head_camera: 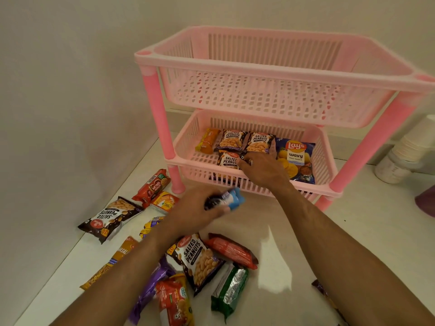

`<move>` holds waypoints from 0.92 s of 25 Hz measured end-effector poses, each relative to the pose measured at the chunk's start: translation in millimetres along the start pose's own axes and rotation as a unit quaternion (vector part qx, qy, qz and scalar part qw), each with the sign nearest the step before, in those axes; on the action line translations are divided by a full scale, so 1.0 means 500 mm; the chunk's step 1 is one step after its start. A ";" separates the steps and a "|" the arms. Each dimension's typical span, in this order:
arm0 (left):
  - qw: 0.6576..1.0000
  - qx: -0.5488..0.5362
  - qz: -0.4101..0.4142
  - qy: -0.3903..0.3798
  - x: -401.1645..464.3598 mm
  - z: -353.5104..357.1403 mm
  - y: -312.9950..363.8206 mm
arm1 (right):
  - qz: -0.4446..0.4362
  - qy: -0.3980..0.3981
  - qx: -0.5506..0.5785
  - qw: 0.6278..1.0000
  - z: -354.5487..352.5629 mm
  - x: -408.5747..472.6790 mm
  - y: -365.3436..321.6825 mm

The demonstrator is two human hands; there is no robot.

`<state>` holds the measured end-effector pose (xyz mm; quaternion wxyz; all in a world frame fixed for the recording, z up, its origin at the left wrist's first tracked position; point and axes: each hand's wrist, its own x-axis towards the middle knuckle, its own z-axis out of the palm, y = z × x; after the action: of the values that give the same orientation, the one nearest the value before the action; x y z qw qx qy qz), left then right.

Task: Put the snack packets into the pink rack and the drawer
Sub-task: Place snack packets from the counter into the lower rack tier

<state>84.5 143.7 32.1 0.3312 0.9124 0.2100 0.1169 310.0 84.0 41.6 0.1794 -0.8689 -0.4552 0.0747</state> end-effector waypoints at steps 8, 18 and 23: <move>0.972 -0.060 -0.116 0.196 0.145 -0.109 0.008 | 0.013 0.018 -0.017 1.000 0.005 0.002 0.003; 0.945 0.224 -0.229 0.063 0.302 -0.096 -0.069 | 0.014 0.035 -0.029 0.999 0.015 0.012 0.006; 0.943 0.218 -0.251 -0.005 0.334 -0.088 -0.101 | 0.009 0.046 -0.021 0.999 0.018 0.014 0.010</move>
<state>201.2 280.2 44.5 0.1441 0.8808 0.4504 -0.0234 315.1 89.4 31.9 0.1815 -0.8789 -0.4404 0.0270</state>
